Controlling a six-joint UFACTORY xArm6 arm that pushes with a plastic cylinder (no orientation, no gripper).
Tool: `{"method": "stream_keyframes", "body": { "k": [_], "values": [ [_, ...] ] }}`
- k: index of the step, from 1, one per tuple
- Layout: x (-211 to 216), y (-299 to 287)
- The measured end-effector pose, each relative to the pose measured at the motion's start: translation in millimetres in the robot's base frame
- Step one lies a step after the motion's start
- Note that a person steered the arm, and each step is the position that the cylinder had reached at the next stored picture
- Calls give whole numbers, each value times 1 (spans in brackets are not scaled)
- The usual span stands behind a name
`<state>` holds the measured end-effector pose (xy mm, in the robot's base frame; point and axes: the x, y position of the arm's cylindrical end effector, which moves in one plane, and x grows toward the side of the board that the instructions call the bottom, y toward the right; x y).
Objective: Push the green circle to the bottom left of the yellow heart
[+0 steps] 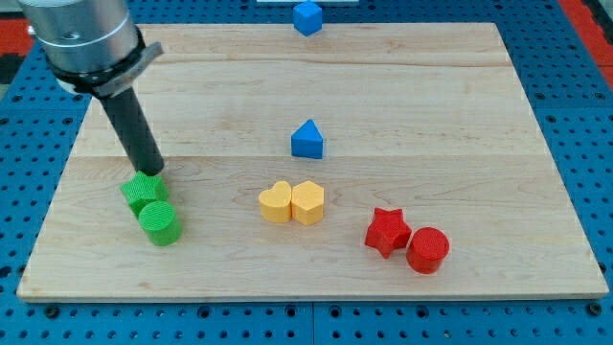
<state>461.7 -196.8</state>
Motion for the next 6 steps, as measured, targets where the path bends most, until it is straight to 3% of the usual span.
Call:
{"method": "stream_keyframes", "body": {
  "k": [3,5,6],
  "values": [
    [78,-26],
    [79,82],
    [106,38]
  ]
}}
